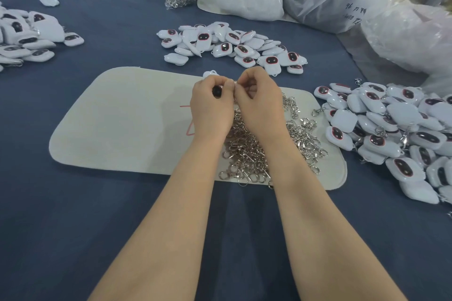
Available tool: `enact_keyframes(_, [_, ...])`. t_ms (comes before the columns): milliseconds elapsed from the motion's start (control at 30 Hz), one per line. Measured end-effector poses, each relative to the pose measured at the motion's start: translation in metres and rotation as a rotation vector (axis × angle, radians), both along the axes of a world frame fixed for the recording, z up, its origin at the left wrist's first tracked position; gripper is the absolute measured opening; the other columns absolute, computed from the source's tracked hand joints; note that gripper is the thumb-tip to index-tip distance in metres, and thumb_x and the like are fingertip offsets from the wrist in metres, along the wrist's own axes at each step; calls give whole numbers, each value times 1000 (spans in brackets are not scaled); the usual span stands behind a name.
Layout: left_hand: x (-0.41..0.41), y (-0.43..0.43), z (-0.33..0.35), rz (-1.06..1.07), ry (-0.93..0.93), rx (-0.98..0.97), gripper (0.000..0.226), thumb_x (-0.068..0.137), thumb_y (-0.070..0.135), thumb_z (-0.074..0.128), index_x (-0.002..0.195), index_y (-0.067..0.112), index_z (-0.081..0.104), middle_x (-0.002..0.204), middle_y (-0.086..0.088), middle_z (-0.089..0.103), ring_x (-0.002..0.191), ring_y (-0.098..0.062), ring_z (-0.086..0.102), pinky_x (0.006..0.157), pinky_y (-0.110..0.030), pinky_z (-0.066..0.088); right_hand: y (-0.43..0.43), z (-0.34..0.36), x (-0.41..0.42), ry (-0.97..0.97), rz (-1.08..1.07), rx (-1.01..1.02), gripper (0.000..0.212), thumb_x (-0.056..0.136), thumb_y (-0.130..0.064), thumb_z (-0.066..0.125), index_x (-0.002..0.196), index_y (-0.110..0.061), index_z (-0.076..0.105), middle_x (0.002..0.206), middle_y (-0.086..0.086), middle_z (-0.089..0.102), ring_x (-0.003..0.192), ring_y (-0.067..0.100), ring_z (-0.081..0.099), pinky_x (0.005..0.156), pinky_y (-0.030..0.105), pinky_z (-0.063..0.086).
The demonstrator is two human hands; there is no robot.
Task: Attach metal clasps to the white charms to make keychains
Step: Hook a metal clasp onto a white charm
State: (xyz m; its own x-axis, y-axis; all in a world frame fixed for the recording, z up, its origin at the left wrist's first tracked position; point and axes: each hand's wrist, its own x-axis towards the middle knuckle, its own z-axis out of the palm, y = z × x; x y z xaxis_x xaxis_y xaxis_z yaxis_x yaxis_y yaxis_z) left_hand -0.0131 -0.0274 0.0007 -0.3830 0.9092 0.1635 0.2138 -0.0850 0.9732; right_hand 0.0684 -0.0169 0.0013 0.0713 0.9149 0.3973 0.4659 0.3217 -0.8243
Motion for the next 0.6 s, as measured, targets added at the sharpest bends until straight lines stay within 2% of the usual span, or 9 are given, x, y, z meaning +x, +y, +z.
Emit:
enact_keyframes(67, [1, -1, 0, -20, -13, 40, 10, 94, 12, 53, 96, 16, 61, 94, 4, 64, 87, -17, 60, 87, -32, 47, 2, -1, 4, 15, -33, -4, 14, 87, -4, 58, 83, -17, 52, 72, -12, 54, 63, -1, 50, 67, 18, 46])
enact_keyframes(133, [2, -2, 1, -41, -28, 64, 20, 94, 11, 50, 113, 18, 53, 89, 16, 56, 82, -17, 60, 81, -29, 48, 3, -3, 9, 23, -80, -9, 13, 88, -5, 57, 84, -17, 53, 72, -13, 53, 61, -6, 49, 63, 10, 42])
enact_keyframes(200, [3, -3, 2, -66, -73, 48, 31, 93, 14, 51, 122, 18, 41, 89, 11, 54, 76, -19, 60, 76, -30, 48, 5, -4, 15, 26, -123, -17, 12, 88, -6, 57, 84, -17, 53, 72, -13, 52, 61, -9, 48, 62, 7, 41])
enact_keyframes(300, [5, -4, 1, -112, -95, 18, 25, 90, 16, 54, 110, 20, 39, 86, 5, 55, 65, -13, 56, 66, -28, 45, 5, -6, 18, -3, -157, -22, 10, 89, -7, 55, 86, -16, 53, 73, -13, 52, 62, -4, 49, 61, 7, 40])
enact_keyframes(467, [3, -2, -1, -145, -12, 38, 18, 88, 12, 58, 100, 23, 51, 82, 17, 54, 67, 8, 52, 65, -11, 41, 6, -6, 18, -53, -148, -13, 9, 88, -7, 54, 87, -16, 52, 74, -13, 53, 65, 0, 48, 62, 8, 38])
enact_keyframes(600, [3, -1, -3, -135, 5, 26, 17, 89, 13, 57, 103, 22, 52, 84, 17, 54, 73, 4, 53, 67, -13, 41, 5, -6, 16, -68, -139, 1, 11, 88, -6, 54, 87, -16, 52, 72, -12, 53, 62, 0, 47, 58, 7, 38])
